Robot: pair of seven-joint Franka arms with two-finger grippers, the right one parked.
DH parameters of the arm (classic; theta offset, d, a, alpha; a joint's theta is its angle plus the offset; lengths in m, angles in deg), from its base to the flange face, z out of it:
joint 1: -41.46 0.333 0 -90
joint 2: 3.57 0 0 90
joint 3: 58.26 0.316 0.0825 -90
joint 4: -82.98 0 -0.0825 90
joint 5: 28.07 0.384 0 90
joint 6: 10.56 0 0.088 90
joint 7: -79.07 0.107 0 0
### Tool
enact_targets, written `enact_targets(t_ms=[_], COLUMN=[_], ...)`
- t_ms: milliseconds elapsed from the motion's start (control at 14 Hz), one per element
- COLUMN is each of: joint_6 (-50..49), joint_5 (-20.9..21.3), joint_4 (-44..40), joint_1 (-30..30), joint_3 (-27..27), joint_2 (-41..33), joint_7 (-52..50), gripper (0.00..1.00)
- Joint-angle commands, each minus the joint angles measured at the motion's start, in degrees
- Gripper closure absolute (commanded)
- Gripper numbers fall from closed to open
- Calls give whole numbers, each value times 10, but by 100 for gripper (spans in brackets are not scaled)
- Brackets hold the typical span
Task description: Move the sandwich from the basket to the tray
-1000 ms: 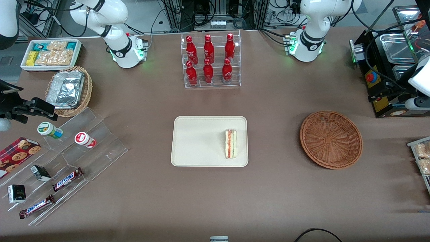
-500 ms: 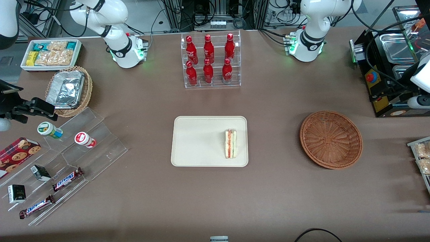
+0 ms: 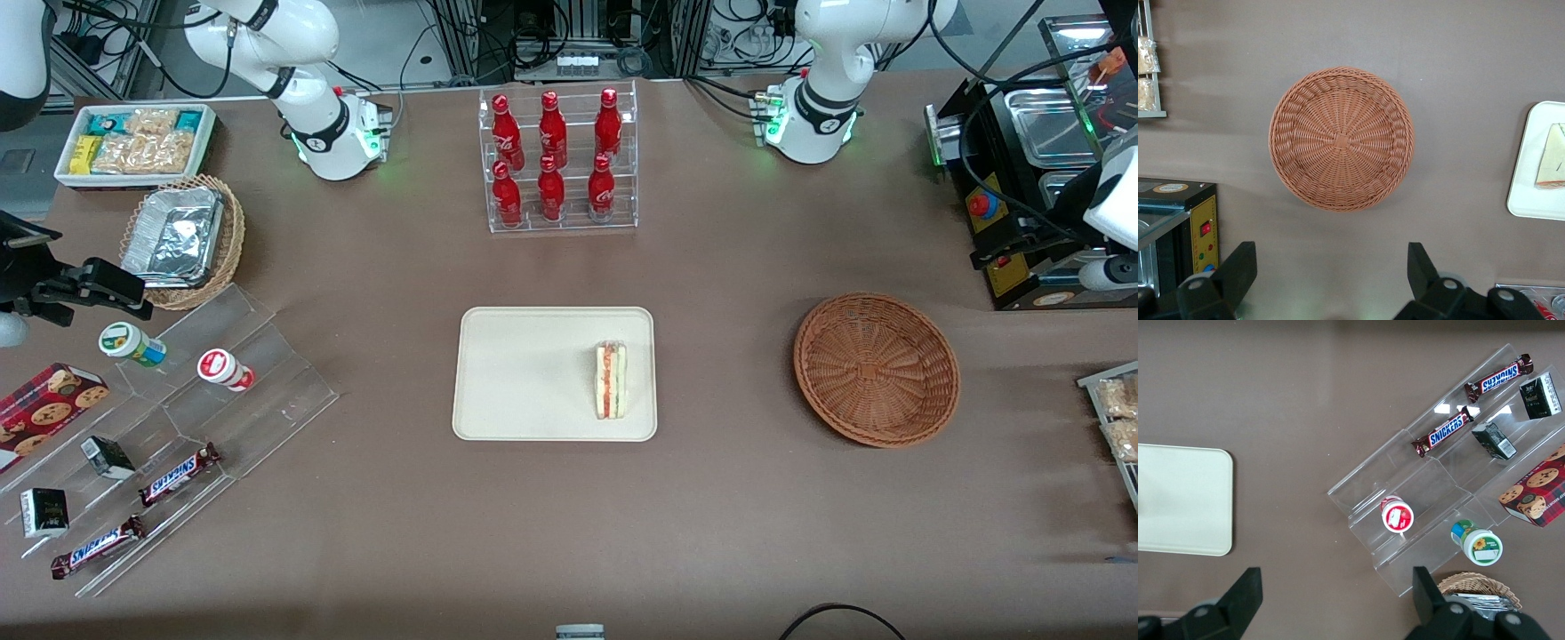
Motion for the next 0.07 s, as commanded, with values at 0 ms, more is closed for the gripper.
enact_targets(t_ms=[0], joint_6=[-16], joint_5=[10], joint_4=[-13], joint_1=[3], joint_3=[-2], joint_2=[-2], joint_7=[33], gripper=[0])
